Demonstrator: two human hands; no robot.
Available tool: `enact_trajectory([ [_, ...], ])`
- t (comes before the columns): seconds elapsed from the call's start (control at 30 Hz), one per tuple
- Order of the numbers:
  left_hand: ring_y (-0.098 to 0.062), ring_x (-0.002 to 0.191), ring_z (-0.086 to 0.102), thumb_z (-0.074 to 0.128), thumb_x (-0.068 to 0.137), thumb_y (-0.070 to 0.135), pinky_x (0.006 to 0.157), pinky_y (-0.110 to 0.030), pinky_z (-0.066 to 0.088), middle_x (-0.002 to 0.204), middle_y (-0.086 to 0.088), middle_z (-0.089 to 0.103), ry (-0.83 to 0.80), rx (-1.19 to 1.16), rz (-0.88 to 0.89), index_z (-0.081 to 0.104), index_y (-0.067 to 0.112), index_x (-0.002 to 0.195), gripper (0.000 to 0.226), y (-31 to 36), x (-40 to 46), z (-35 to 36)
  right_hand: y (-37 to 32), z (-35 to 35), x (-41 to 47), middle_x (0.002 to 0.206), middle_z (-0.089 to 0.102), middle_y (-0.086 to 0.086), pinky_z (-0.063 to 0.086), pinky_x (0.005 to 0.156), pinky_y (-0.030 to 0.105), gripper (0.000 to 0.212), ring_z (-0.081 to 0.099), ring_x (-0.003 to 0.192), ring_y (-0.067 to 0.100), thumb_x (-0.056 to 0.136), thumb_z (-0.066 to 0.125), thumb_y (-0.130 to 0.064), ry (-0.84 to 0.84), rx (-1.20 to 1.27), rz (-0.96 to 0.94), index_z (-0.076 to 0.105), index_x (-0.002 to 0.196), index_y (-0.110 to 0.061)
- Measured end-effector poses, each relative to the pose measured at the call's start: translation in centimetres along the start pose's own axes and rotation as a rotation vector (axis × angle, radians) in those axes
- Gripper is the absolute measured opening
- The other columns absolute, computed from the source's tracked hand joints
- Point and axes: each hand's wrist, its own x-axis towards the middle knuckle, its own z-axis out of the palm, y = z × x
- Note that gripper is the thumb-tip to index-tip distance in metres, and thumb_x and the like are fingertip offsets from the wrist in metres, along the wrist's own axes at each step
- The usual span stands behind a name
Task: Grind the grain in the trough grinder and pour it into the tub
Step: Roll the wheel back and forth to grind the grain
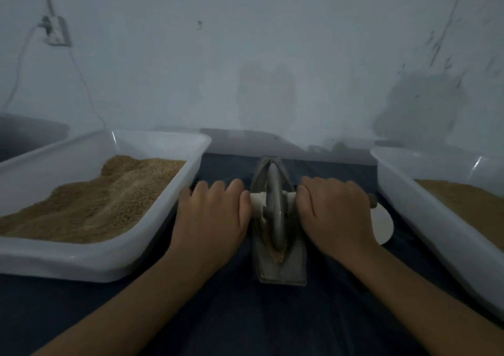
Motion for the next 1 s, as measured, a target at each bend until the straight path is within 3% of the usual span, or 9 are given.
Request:
enact_trajectory([
  [0.17,-0.020,0.059,0.040,0.012,0.100,0.041,0.059,-0.034,0.034,0.070,0.005,0.048,0.027,0.059,0.063,0.040,0.026,0.081,0.037,-0.1,2.8,1.8,1.4,2.0,0.8,0.054,0.029,-0.007,0.017,0.048,0.025,0.030,0.032,0.044,0.019,0.092,0.043,-0.012,-0.083,-0.087,-0.063,0.035,0.063,-0.018],
  [0.3,-0.022,0.066,0.043,0.043,0.099,0.024,0.053,-0.029,0.021,0.080,-0.002,0.054,-0.053,0.204,0.220,0.038,0.018,0.086,0.015,-0.4,6.7,4.5,3.0,4.8,3.6,0.066,0.032,-0.005,0.017,0.053,0.030,0.040,0.031,0.058,0.018,0.090,0.007,-0.038,-0.345,-0.171,0.034,0.039,0.074,-0.019],
  [0.37,-0.024,0.070,0.053,0.042,0.100,0.018,0.050,-0.027,0.015,0.087,-0.007,0.062,-0.050,0.230,0.200,0.045,0.017,0.090,0.011,-0.4,8.7,5.3,3.8,5.9,5.9,0.070,0.038,-0.003,0.021,0.055,0.032,0.039,0.034,0.061,0.018,0.095,0.013,-0.040,-0.474,-0.141,0.110,0.042,0.076,-0.021],
  [0.5,-0.030,0.075,0.063,0.045,0.099,0.015,0.055,-0.031,0.031,0.085,-0.011,0.063,-0.074,0.225,0.218,0.038,0.018,0.085,0.016,-0.4,10.7,6.2,4.8,6.9,7.9,0.075,0.045,0.000,0.034,0.067,0.038,0.043,0.047,0.072,0.023,0.102,0.019,-0.042,-0.585,-0.016,0.219,0.045,0.072,-0.024],
  [0.63,-0.023,0.070,0.056,0.046,0.100,0.015,0.056,-0.032,0.035,0.081,-0.007,0.059,-0.051,0.221,0.212,0.039,0.019,0.086,0.016,-0.1,9.8,5.2,3.8,6.2,6.5,0.077,0.052,0.001,0.031,0.061,0.034,0.051,0.049,0.071,0.024,0.097,0.016,-0.049,-0.493,-0.021,0.276,0.053,0.076,-0.021],
  [0.7,-0.024,0.075,0.060,0.044,0.100,0.019,0.058,-0.032,0.032,0.086,-0.006,0.061,-0.068,0.188,0.210,0.039,0.020,0.088,0.013,-0.2,8.3,4.6,3.2,5.3,5.4,0.072,0.046,-0.001,0.023,0.054,0.031,0.044,0.043,0.064,0.021,0.099,0.021,-0.043,-0.436,-0.116,0.203,0.047,0.075,-0.018],
  [0.8,-0.024,0.071,0.053,0.041,0.098,0.027,0.059,-0.033,0.030,0.085,-0.002,0.056,-0.063,0.140,0.201,0.038,0.021,0.090,0.011,-0.5,5.1,3.5,1.8,3.0,3.0,0.063,0.039,0.000,0.026,0.050,0.029,0.023,0.043,0.055,0.023,0.096,0.049,-0.016,-0.293,-0.248,-0.097,0.041,0.074,-0.017],
  [0.87,-0.022,0.068,0.043,0.026,0.097,0.035,0.061,-0.034,0.030,0.083,0.003,0.050,-0.045,0.070,0.116,0.036,0.023,0.088,0.018,-0.6,3.3,2.5,0.8,1.6,1.6,0.055,0.044,0.004,0.026,0.046,0.027,0.023,0.036,0.045,0.021,0.085,0.059,-0.002,-0.156,-0.249,-0.162,0.046,0.069,-0.012],
  [1.0,-0.019,0.072,0.042,0.013,0.104,0.040,0.067,-0.038,0.035,0.082,0.007,0.050,0.056,-0.022,-0.011,0.038,0.031,0.089,0.031,-0.1,0.7,0.8,0.0,0.0,0.1,0.057,0.034,-0.008,0.026,0.052,0.034,0.031,0.030,0.048,0.018,0.099,0.034,-0.024,-0.046,-0.041,0.009,0.038,0.068,-0.023],
])
